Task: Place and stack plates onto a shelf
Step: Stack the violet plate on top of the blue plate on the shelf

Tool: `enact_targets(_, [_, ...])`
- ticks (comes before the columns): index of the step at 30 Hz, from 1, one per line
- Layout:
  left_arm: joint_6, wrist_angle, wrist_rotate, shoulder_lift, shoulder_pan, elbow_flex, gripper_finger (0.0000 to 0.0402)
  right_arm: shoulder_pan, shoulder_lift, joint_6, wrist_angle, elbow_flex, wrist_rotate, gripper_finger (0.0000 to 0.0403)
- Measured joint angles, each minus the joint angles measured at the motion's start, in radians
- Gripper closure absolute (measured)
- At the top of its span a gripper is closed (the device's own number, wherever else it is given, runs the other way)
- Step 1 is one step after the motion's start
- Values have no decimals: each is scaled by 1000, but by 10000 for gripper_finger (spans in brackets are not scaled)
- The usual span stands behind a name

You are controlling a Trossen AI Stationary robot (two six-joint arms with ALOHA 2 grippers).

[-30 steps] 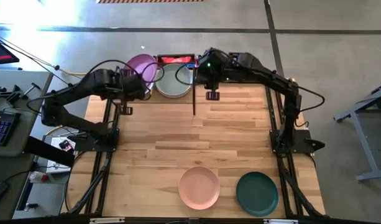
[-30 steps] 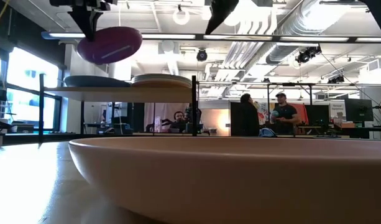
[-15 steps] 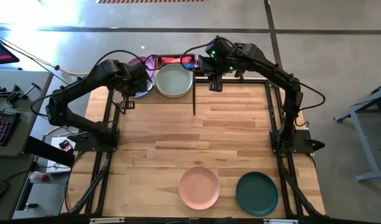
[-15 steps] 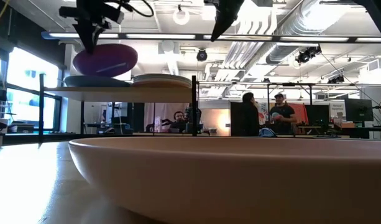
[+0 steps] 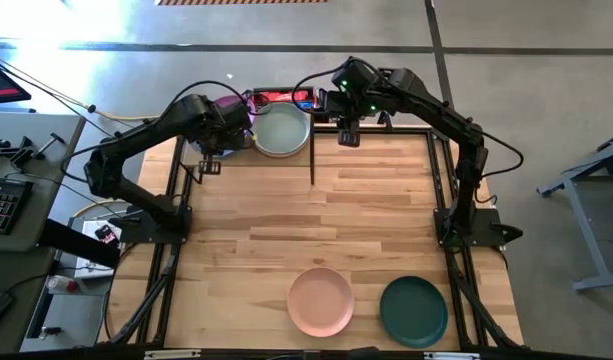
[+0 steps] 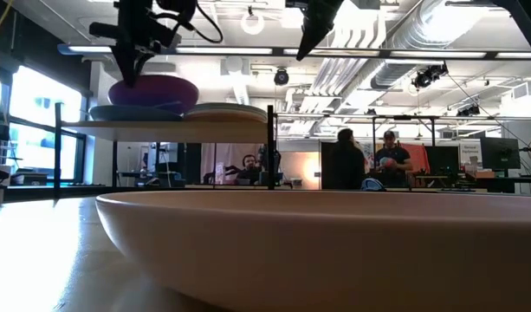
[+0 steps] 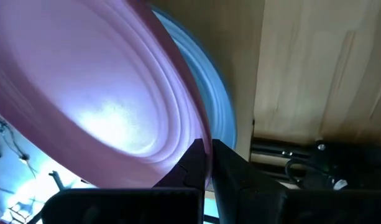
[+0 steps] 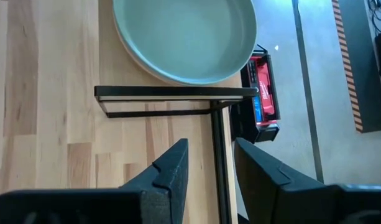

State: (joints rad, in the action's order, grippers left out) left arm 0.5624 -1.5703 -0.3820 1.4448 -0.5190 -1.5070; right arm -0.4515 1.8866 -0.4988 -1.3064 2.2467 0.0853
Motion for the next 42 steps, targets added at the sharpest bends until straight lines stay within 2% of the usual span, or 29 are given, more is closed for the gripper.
enact_targets(9, [-5, -1, -15, -66, -13, 0, 401, 0, 0, 0, -1, 0, 0, 295])
enact_targets(15, [-49, 0, 42, -103, -28, 0, 401, 0, 0, 0, -1, 0, 0, 295])
enact_targets(19, [-63, 1, 42, -103, -31, 5, 401, 0, 0, 0, -1, 0, 0, 295])
enact_targets(26, [-33, -1, 85, -108, -30, 97, 401, 0, 0, 3, -1, 0, -67, 295])
enact_targets(29, [-23, -2, 79, -108, -30, 117, 401, 0, 0, 3, -1, 0, -74, 295])
enact_targets(33, [-23, -1, 21, -108, -31, 119, 402, 1, 0, 3, 0, 0, -76, 295])
enact_targets(42, [41, 0, 29, -108, -31, 119, 401, 0, 0, 4, 0, 0, -76, 295])
